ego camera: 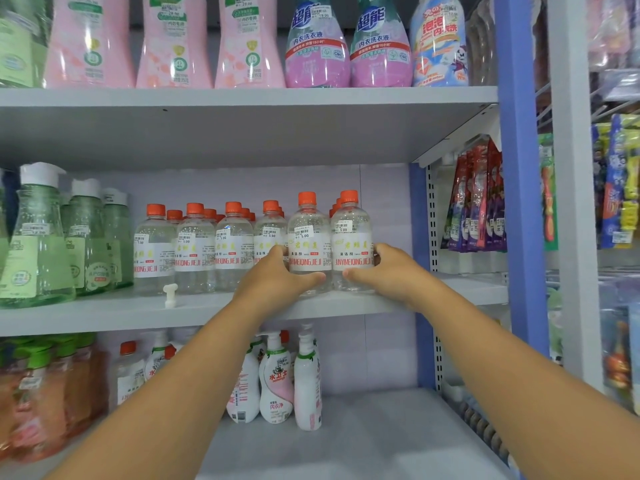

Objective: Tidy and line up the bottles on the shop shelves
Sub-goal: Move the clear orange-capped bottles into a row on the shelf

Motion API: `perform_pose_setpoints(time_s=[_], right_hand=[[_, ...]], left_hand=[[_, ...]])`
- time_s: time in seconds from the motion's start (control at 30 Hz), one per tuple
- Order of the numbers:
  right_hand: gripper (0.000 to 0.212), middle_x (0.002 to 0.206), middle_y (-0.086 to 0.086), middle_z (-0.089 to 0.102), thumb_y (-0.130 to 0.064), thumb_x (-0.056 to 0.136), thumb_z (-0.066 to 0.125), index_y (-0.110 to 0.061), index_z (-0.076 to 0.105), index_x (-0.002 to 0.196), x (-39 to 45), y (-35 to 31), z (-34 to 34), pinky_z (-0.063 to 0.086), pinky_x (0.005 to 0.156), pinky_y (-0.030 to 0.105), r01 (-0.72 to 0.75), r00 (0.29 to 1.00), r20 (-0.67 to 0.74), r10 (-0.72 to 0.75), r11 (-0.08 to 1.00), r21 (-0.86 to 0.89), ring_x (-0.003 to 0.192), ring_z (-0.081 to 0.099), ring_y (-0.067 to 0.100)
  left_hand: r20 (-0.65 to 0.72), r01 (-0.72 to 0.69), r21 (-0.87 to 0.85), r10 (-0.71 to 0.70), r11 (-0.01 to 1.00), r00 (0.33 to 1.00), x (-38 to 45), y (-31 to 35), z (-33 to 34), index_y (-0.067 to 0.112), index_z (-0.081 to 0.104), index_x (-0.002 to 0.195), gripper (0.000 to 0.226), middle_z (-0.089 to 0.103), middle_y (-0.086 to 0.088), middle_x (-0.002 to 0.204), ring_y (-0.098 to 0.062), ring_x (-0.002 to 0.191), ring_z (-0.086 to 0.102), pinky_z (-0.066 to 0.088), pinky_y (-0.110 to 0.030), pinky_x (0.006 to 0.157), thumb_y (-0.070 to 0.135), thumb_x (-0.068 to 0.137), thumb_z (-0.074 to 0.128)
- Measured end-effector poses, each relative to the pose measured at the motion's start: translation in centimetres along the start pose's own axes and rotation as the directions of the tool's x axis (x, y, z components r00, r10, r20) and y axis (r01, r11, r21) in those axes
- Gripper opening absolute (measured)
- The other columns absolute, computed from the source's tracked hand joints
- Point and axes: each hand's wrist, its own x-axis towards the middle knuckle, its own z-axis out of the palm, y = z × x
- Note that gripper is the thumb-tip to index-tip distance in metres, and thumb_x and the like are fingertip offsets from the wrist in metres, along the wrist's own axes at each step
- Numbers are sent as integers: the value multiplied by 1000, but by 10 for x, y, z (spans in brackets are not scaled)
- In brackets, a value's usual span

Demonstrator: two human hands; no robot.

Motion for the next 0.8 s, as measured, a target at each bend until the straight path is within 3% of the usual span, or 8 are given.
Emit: perform_pose_setpoints(time_s=[0.23, 0.4, 0.5, 0.6, 0.67, 0.73, 0.8], right_hand=[[28, 94, -23, 63, -36, 83, 80, -39, 53, 91, 1, 1, 2, 43, 64, 18, 20, 1000, -14, -21, 999, -47, 86, 60, -4], [48, 103, -18, 62, -40, 80, 82, -35, 49, 116, 1, 1, 5, 43, 64, 20, 28, 999, -37, -31, 996, -79, 91, 58, -2], [55, 114, -10, 66, -41, 79, 81, -30, 50, 124, -1, -3, 6, 50, 72, 26, 35, 997, -67, -46, 986, -166, 97, 63, 8], [58, 120, -6, 66, -41, 81, 80, -26, 51, 129, -9, -4, 10, 53, 84, 34, 59, 978, -183, -95, 979, -196, 102, 63, 13], [56, 124, -7, 59, -36, 86, 76, -24, 52, 135, -24, 1, 18, 51, 91, 29, 160, 921, -339, -192, 980, -119, 105, 59, 10], [52, 122, -12, 49, -32, 91, 71, -22, 53, 138, -50, 10, 34, 44, 94, 14, 339, 800, -497, -335, 937, -86, 108, 54, 4], [40, 117, -16, 49, -29, 91, 65, -23, 56, 130, -81, 26, 62, 39, 92, 6, 501, 682, -564, -466, 859, -105, 106, 55, 2]], left_hand=[[21, 9, -49, -8, 999, 1000, 0, 1, -1, 42, 49, 119, 66, 64, 26, 104, 2, 94, 62, 51, -30, 77, 66, 69, 85], [7, 0, -39, 0, 999, 1000, -2, 3, -2, 42, 51, 120, 68, 62, 27, 101, 6, 91, 59, 48, -26, 73, 69, 67, 83], [-43, -35, 27, 36, 999, 998, -9, 9, -1, 42, 53, 122, 65, 64, 26, 108, 1, 94, 62, 49, -29, 75, 71, 70, 80], [-119, -69, 74, 77, 995, 990, -25, 11, -7, 36, 45, 145, 84, 61, 24, 122, -4, 105, 60, 48, -32, 82, 72, 76, 76], [-176, -105, -46, 95, 993, 980, -46, 2, -17, 35, 42, 150, 84, 61, 24, 130, -1, 108, 62, 51, -30, 90, 65, 80, 77], [-271, -209, -183, 155, 961, 950, -80, -17, -27, 39, 51, 141, 62, 65, 26, 123, 7, 108, 62, 50, -14, 89, 52, 86, 78], [-405, -308, -232, 196, 923, 893, -120, -46, -33, 42, 59, 124, 38, 70, 24, 114, 7, 109, 64, 47, -6, 88, 37, 91, 78]])
